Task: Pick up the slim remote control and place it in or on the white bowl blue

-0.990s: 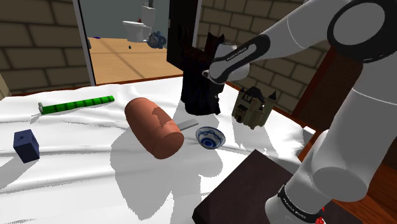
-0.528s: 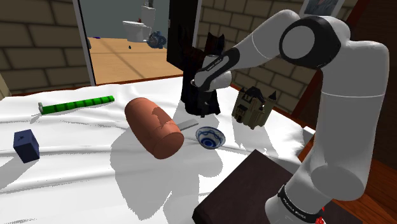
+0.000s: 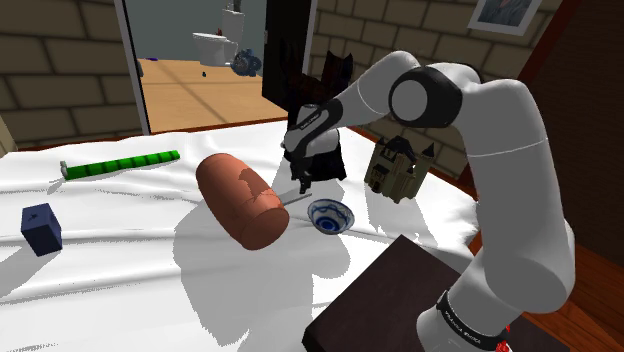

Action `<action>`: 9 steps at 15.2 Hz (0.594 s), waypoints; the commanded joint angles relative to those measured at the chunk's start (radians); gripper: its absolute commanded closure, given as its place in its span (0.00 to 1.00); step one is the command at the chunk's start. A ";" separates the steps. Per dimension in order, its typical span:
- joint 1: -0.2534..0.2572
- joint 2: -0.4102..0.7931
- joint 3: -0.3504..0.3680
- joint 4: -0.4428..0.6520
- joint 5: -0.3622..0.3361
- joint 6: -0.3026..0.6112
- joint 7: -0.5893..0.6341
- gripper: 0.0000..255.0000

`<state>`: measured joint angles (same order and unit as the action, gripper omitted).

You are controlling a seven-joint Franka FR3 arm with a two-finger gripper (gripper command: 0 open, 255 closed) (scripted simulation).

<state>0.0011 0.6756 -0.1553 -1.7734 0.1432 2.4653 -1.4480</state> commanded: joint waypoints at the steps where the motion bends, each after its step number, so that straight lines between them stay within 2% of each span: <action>1: -0.014 0.087 0.021 0.095 -0.003 -0.012 -0.041 0.00; 2: -0.017 0.118 0.029 0.129 -0.005 -0.017 -0.054 0.00; 9: -0.024 0.196 0.038 0.162 0.002 0.029 -0.058 0.00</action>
<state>-0.0231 0.8611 -0.1190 -1.6130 0.1440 2.4853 -1.5065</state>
